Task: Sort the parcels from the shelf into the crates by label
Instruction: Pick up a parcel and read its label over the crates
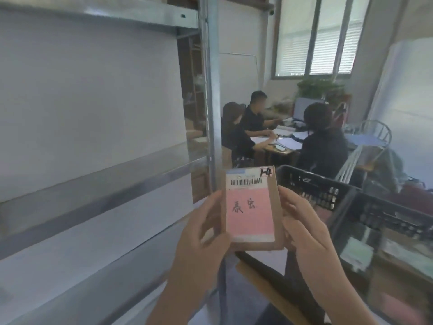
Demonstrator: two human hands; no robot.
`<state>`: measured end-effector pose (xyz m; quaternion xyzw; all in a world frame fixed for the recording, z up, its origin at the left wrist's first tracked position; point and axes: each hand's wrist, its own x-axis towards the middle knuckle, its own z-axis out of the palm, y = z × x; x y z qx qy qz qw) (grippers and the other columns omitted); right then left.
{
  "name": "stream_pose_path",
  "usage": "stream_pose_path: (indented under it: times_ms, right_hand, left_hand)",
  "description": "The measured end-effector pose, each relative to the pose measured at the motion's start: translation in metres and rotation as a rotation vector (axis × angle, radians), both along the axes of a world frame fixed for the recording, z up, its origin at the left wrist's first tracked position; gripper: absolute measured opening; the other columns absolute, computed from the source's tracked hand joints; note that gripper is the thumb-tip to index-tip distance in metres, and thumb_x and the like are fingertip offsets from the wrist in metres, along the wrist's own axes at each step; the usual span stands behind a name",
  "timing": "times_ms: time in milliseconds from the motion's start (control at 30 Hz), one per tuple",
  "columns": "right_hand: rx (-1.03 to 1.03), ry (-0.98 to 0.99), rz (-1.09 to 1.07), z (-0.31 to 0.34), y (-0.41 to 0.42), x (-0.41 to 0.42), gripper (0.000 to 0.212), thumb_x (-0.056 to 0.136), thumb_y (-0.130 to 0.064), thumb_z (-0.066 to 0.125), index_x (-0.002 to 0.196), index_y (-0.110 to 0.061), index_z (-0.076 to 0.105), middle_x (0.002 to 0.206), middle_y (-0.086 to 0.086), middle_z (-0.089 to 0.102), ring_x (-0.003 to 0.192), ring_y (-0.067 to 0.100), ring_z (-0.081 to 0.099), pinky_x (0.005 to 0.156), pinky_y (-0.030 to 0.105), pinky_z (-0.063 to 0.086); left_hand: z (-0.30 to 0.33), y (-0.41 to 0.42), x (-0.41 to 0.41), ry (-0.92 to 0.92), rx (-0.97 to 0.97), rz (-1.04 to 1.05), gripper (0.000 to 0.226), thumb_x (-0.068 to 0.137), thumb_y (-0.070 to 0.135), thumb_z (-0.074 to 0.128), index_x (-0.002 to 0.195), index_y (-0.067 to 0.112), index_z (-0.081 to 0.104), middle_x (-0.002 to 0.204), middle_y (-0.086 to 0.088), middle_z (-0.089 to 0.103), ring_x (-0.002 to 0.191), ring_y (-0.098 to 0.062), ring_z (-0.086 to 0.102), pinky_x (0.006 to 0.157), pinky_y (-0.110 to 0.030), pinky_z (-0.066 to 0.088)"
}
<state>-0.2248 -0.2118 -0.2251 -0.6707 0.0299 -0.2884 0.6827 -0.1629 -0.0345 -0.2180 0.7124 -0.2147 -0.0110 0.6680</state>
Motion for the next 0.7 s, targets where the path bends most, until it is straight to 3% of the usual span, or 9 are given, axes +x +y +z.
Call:
stream_pose_path:
  times_ms: [67, 167, 233, 333, 433, 567, 700]
  right_hand:
    - [-0.016, -0.001, 0.013, -0.011, -0.022, 0.006, 0.057, 0.107, -0.005, 0.040, 0.140, -0.048, 0.059, 0.135, -0.012, 0.065, 0.129, 0.014, 0.062, 0.085, 0.037, 0.061]
    - [-0.062, 0.045, 0.017, -0.024, -0.052, 0.013, 0.061, 0.107, -0.014, 0.036, 0.144, -0.060, 0.049, 0.143, -0.015, 0.059, 0.139, 0.016, 0.054, 0.100, 0.049, 0.057]
    - [-0.101, 0.093, 0.001, -0.030, -0.072, 0.015, 0.068, 0.110, -0.009, 0.034, 0.144, -0.067, 0.043, 0.143, -0.025, 0.055, 0.140, 0.007, 0.051, 0.102, 0.040, 0.057]
    - [-0.169, 0.142, -0.038, -0.035, -0.099, 0.011, 0.069, 0.111, -0.009, 0.035, 0.148, -0.067, 0.035, 0.142, -0.035, 0.050, 0.137, -0.006, 0.047, 0.094, 0.016, 0.054]
    - [-0.193, 0.182, -0.066, -0.042, -0.122, 0.010, 0.066, 0.111, -0.012, 0.033, 0.152, -0.064, 0.032, 0.143, -0.038, 0.046, 0.134, -0.013, 0.044, 0.089, 0.005, 0.048]
    - [-0.215, 0.238, -0.109, -0.052, -0.147, 0.006, 0.062, 0.113, -0.015, 0.031, 0.155, -0.060, 0.029, 0.143, -0.043, 0.039, 0.130, -0.021, 0.039, 0.088, -0.002, 0.040]
    - [-0.216, 0.277, -0.188, -0.070, -0.171, 0.004, 0.058, 0.114, -0.019, 0.031, 0.157, -0.057, 0.028, 0.144, -0.035, 0.044, 0.133, -0.016, 0.041, 0.092, 0.002, 0.043]
  left_hand:
    - [-0.004, -0.025, 0.003, -0.023, 0.040, 0.028, 0.064, 0.094, 0.010, 0.073, 0.131, 0.057, 0.049, 0.117, 0.038, 0.066, 0.116, 0.015, 0.058, 0.084, -0.019, 0.060]
    - [-0.009, -0.060, 0.008, -0.051, 0.082, 0.064, 0.074, 0.091, 0.002, 0.072, 0.133, 0.057, 0.046, 0.113, 0.046, 0.060, 0.113, 0.021, 0.054, 0.078, -0.018, 0.061]
    - [-0.014, -0.082, 0.012, -0.071, 0.098, 0.076, 0.078, 0.089, 0.000, 0.075, 0.135, 0.057, 0.046, 0.109, 0.049, 0.057, 0.110, 0.023, 0.054, 0.072, -0.016, 0.059]
    - [-0.020, -0.112, 0.014, -0.100, 0.145, 0.045, 0.083, 0.087, -0.007, 0.074, 0.136, 0.054, 0.045, 0.107, 0.049, 0.056, 0.107, 0.023, 0.055, 0.067, -0.011, 0.056]
    - [-0.026, -0.134, 0.016, -0.077, 0.146, 0.020, 0.088, 0.087, -0.013, 0.071, 0.133, 0.057, 0.046, 0.115, 0.035, 0.060, 0.105, 0.019, 0.058, 0.068, -0.015, 0.057]
    - [-0.036, -0.164, 0.023, -0.077, 0.157, -0.081, 0.084, 0.076, 0.008, 0.076, 0.136, 0.058, 0.045, 0.116, 0.041, 0.061, 0.104, 0.012, 0.062, 0.068, -0.018, 0.060]
    - [-0.050, -0.192, 0.036, 0.010, 0.157, -0.188, 0.089, 0.064, 0.017, 0.071, 0.141, 0.053, 0.044, 0.122, 0.028, 0.066, 0.112, 0.005, 0.064, 0.068, -0.018, 0.060]
